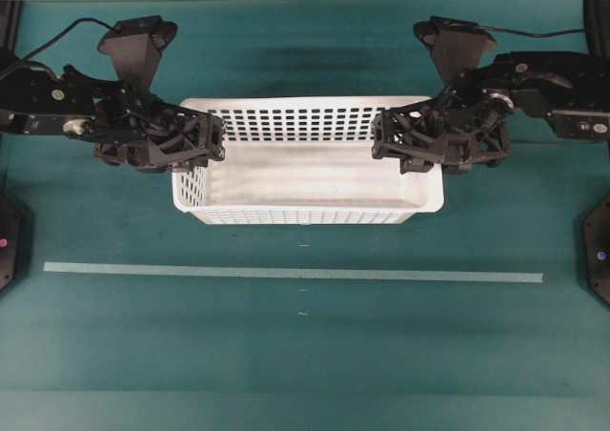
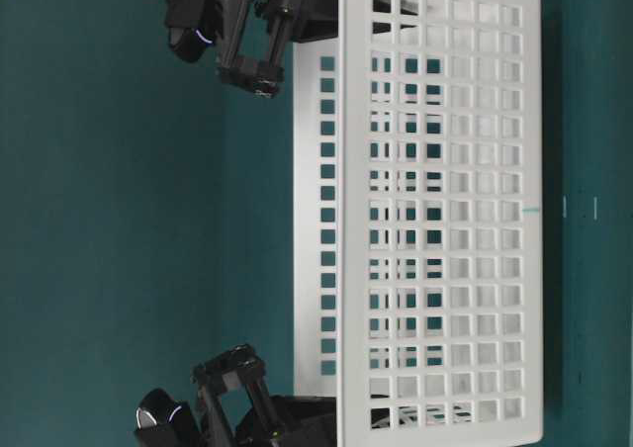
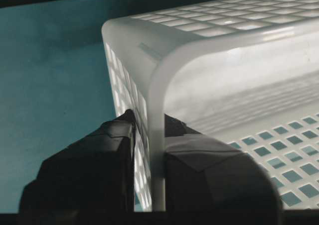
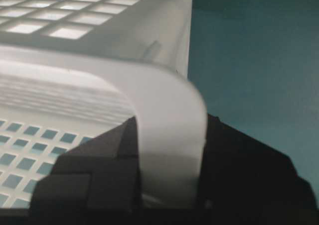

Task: Lift the white basket with both hands.
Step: 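Lift the basket with both grippers and pull it toward the front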

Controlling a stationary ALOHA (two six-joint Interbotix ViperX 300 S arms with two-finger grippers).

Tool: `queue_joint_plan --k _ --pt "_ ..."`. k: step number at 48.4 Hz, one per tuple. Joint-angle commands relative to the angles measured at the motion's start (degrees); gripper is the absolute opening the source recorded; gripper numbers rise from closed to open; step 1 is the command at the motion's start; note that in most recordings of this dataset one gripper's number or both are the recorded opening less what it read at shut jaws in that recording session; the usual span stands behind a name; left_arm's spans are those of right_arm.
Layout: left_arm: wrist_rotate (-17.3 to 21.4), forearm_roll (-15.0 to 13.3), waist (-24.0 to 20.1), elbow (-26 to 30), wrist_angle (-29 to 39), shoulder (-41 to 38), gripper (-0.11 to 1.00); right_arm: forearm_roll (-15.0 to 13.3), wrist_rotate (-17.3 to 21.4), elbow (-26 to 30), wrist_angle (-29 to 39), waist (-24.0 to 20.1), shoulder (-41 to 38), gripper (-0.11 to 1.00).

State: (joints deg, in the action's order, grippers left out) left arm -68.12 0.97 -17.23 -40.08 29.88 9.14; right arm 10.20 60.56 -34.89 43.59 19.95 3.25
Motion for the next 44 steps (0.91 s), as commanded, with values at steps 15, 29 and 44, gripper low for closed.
queue_joint_plan --k 15,29,44 --pt "0.09 0.18 3.60 0.70 2.99 2.02 0.06 -0.09 2.29 -1.23 0.00 -3.87 0.79 0.16" --pt "-5.27 0.35 9.76 0.97 3.34 2.11 0.06 -0.44 7.82 -3.25 -1.58 -9.93 1.58 0.16" --pt "-8.88 0.35 14.94 1.05 3.34 1.85 0.06 -0.53 12.57 -4.31 -3.87 -15.47 1.93 0.16"
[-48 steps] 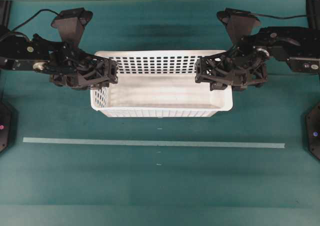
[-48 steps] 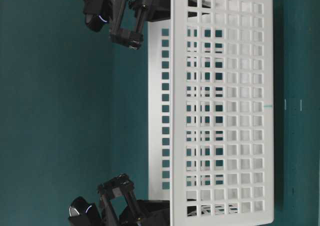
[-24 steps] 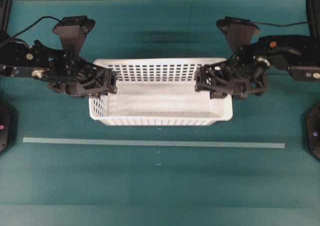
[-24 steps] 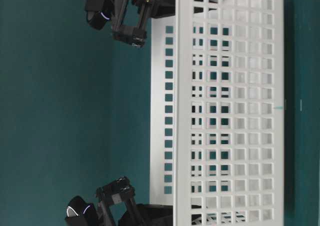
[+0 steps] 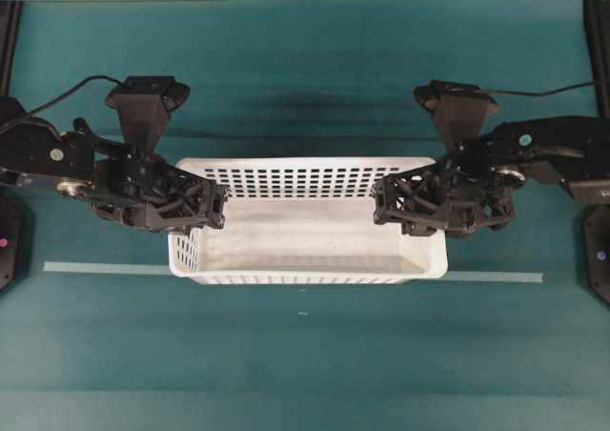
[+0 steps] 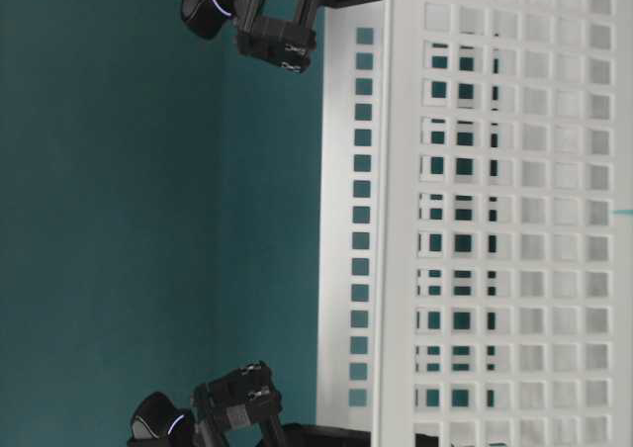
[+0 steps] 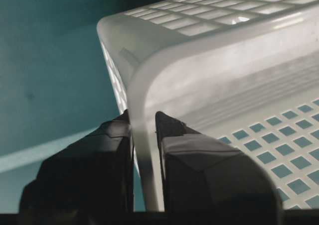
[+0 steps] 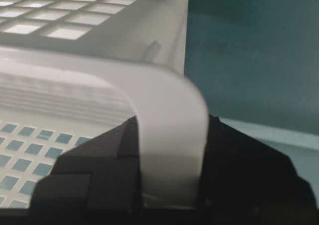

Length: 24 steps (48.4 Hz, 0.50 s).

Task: Lift the white basket with both hands.
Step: 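Lift the basket with both grippers and pull it toward the front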

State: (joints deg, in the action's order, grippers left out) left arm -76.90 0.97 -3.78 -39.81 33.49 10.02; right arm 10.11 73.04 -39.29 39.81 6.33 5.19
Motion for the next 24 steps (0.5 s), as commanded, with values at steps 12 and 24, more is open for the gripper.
queue_joint_plan --k 12,24 --pt "-2.37 0.88 4.48 1.23 -0.26 0.26 0.06 -0.44 3.08 0.09 -0.18 -5.54 -0.26 0.16" --pt "-2.64 0.97 5.19 2.11 -0.26 -0.97 0.06 -1.67 5.89 0.09 -0.44 -7.56 -0.62 0.16"
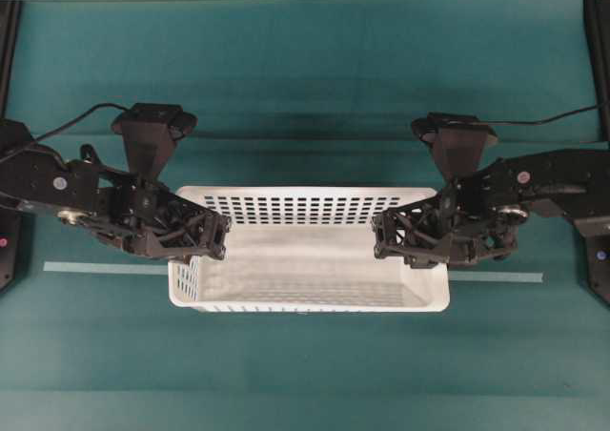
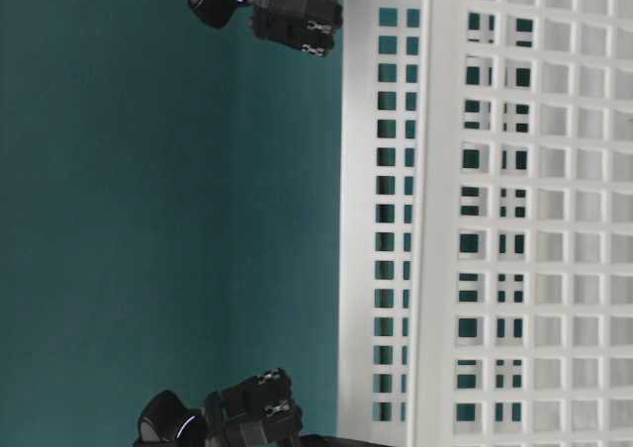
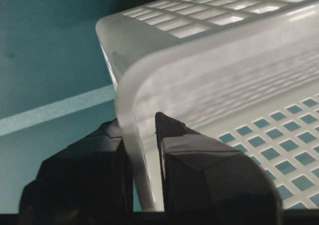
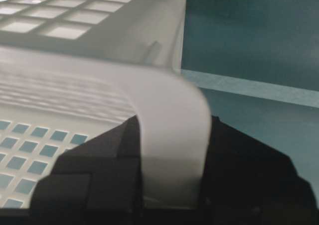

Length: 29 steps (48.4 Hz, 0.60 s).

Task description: Lift the white basket with both hands.

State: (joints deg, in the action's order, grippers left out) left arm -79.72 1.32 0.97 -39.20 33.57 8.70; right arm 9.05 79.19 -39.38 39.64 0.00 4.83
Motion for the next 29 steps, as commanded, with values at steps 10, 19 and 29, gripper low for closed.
queue_joint_plan --k 10,19,29 --pt "0.26 0.97 0.44 0.53 -0.26 0.18 0.06 -1.58 0.26 0.09 -0.62 -1.49 -0.44 0.16" --pt "0.26 1.05 0.62 0.44 -0.35 0.35 0.06 -1.76 0.35 0.18 -1.76 -1.49 -0.53 0.16" --pt "0.26 0.97 0.79 0.18 -0.35 0.26 0.06 -1.76 0.35 0.26 -1.76 -1.93 -0.97 0.16"
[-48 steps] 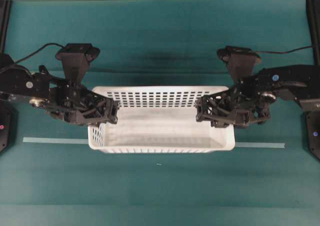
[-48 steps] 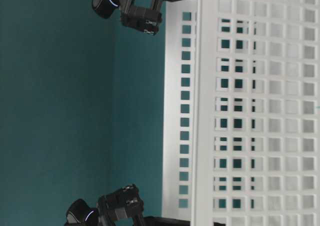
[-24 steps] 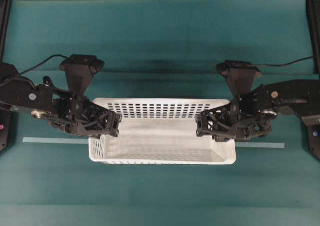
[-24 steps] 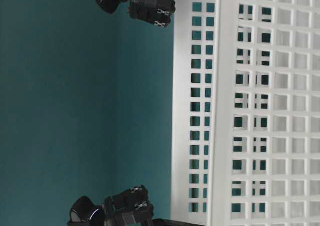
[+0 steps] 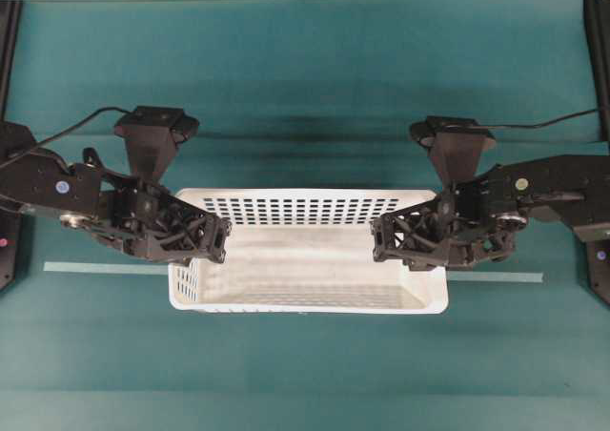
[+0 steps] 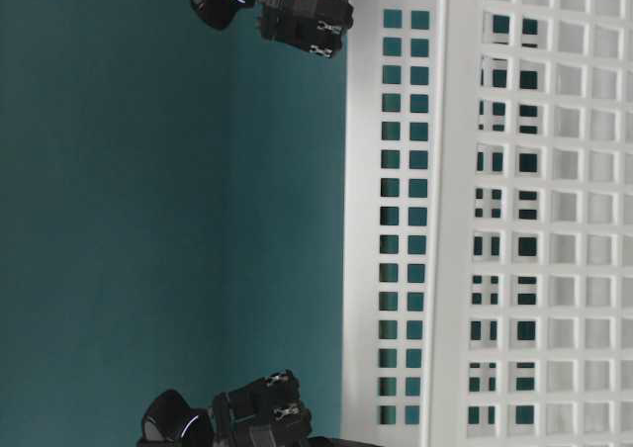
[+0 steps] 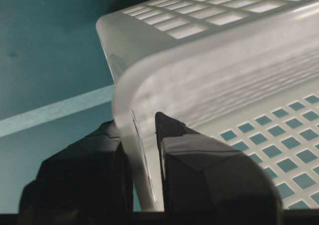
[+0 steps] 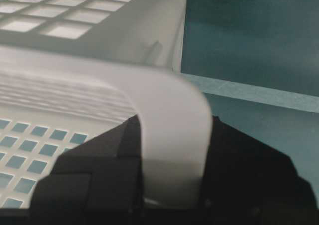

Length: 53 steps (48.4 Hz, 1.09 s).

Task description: Lift the white basket with both hands.

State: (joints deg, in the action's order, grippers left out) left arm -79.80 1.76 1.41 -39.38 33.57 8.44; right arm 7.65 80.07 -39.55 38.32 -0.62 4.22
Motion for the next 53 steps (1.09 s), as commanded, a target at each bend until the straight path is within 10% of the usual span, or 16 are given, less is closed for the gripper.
queue_joint_plan --k 1,41,53 --pt "0.35 0.53 0.35 0.26 -0.26 0.53 0.06 -0.35 -0.53 0.44 -0.53 -1.32 -0.44 0.16" --pt "5.71 0.53 0.26 -2.20 -3.60 -0.53 0.07 -0.35 -0.44 -0.09 -0.53 -2.11 -2.11 0.16" --pt "5.80 0.53 0.00 -2.20 -3.60 -0.53 0.32 -0.44 0.09 -0.09 -0.53 -2.11 -2.11 0.17"
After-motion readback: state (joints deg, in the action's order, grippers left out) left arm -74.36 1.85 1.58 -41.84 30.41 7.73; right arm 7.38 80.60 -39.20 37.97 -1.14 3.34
